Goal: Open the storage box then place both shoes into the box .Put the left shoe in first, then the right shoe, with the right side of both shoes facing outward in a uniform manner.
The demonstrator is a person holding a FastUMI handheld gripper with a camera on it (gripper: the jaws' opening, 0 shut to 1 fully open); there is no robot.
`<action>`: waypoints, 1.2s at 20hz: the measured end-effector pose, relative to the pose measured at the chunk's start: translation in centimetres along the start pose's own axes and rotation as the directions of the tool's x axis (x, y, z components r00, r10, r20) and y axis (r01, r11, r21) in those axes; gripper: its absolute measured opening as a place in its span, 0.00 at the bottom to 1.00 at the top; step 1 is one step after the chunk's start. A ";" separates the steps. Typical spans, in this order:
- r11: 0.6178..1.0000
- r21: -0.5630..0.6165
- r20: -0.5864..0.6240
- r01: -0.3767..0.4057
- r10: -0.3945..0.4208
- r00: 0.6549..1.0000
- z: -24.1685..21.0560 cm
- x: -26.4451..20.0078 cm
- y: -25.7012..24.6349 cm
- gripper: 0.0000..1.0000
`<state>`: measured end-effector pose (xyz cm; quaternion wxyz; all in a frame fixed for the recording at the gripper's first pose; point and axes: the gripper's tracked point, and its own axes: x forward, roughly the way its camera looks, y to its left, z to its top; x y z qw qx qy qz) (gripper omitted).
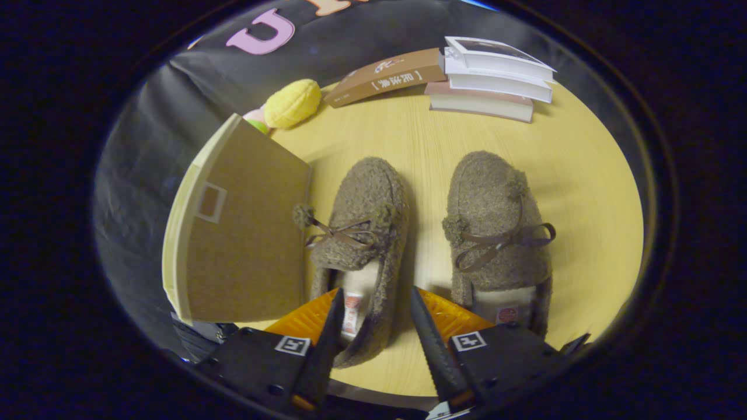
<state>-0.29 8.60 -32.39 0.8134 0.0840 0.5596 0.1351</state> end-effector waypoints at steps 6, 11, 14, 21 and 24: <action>1.000 0.004 -0.049 0.017 -0.017 0.999 -0.3 0.7 -0.2 0.20; 0.999 0.046 -0.093 0.023 -0.019 0.995 -0.5 0.7 -0.5 0.11; 0.997 0.075 -0.114 0.027 -0.018 0.993 -0.5 0.7 -0.4 0.07; 0.985 0.165 -0.059 -0.041 0.052 0.997 1.5 -1.6 0.9 0.04; 0.968 0.217 -0.005 -0.126 0.130 0.991 3.4 -4.4 3.1 0.04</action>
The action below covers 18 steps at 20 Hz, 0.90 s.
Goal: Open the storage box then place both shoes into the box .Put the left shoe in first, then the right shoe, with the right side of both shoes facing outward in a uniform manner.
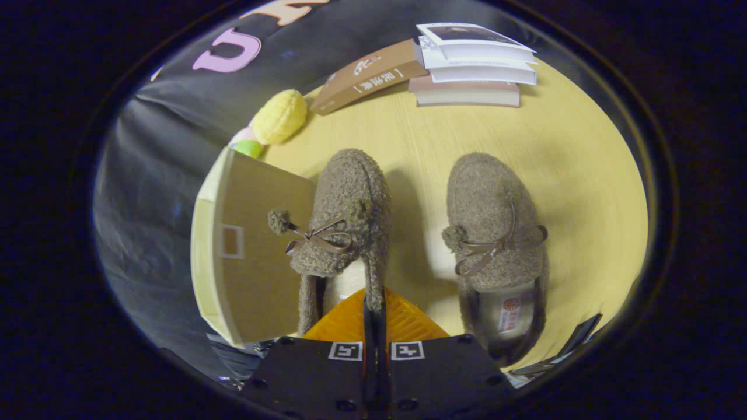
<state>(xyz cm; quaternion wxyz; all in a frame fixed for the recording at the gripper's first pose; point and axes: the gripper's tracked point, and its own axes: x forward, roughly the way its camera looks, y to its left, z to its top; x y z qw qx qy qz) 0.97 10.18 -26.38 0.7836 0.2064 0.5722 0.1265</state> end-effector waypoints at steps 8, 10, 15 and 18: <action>0.982 -0.010 0.075 -0.190 0.190 0.979 3.1 -8.1 9.8 0.04; 0.970 -0.040 0.070 -0.241 0.243 0.967 3.4 -9.3 13.2 0.04; 0.941 -0.043 -0.057 -0.336 0.334 0.941 0.9 -6.2 21.0 0.04; 0.966 -0.070 -0.135 -0.250 0.239 0.962 -1.1 -1.1 21.8 0.04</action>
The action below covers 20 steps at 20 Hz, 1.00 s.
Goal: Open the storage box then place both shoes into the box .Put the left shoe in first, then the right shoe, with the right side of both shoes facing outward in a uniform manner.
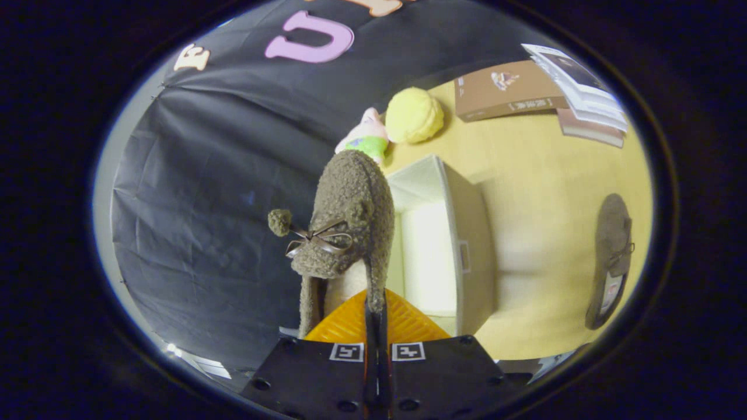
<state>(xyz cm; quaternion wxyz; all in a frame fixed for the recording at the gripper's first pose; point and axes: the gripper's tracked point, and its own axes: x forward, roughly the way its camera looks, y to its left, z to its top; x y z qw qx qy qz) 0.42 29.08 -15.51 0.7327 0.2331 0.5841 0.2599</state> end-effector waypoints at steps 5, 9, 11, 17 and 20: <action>0.987 -0.010 -0.041 0.158 -0.158 0.987 -1.0 6.7 -1.4 0.04; 0.963 -0.048 -0.057 0.266 -0.269 0.962 -1.6 10.5 -2.7 0.04; 0.955 -0.068 -0.084 0.288 -0.293 0.952 -2.3 12.2 -3.4 0.04; 0.979 -0.063 -0.056 0.192 -0.196 0.979 -2.0 12.5 -1.5 0.25; 0.996 -0.017 -0.016 0.086 -0.086 0.996 -1.4 10.5 0.9 0.57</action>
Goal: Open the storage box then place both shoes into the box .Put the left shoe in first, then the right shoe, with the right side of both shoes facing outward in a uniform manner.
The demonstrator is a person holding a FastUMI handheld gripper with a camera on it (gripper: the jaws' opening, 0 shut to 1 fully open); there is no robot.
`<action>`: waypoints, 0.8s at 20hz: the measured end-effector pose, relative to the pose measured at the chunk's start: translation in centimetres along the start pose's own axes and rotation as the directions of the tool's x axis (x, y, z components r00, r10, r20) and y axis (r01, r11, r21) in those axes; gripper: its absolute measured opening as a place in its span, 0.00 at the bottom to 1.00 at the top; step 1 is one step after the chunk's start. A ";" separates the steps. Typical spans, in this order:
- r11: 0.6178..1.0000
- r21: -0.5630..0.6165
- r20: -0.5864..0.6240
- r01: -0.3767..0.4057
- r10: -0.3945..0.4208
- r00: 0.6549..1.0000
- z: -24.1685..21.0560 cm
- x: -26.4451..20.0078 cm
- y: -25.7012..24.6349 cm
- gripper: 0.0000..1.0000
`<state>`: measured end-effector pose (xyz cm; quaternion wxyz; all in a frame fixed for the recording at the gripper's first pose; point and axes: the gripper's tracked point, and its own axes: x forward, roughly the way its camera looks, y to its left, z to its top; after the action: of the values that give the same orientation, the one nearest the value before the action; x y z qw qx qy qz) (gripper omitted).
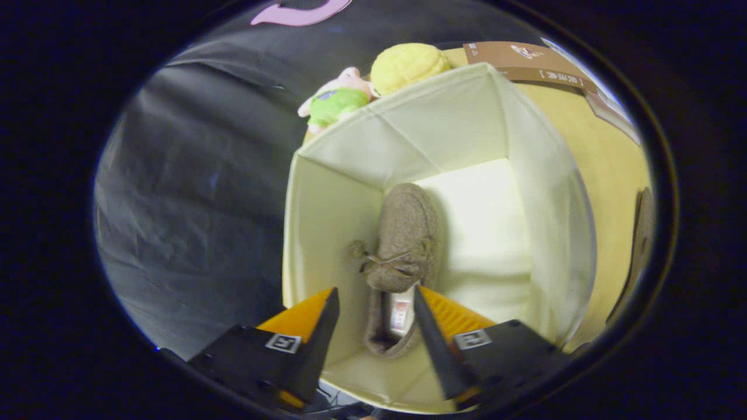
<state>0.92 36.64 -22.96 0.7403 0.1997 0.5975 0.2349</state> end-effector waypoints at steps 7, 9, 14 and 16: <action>0.994 -0.025 0.029 -0.109 0.110 0.994 0.0 -7.6 0.1 1.00; 0.994 -0.024 0.073 -0.104 0.106 0.992 1.1 -10.0 -1.7 1.00; 0.998 -0.004 0.184 -0.064 0.064 0.981 3.2 -15.8 -7.9 1.00; 1.000 0.004 0.218 -0.025 0.023 0.976 3.6 -18.0 -11.2 1.00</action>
<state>2.52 17.00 -14.44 0.7976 0.2340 0.5112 0.2186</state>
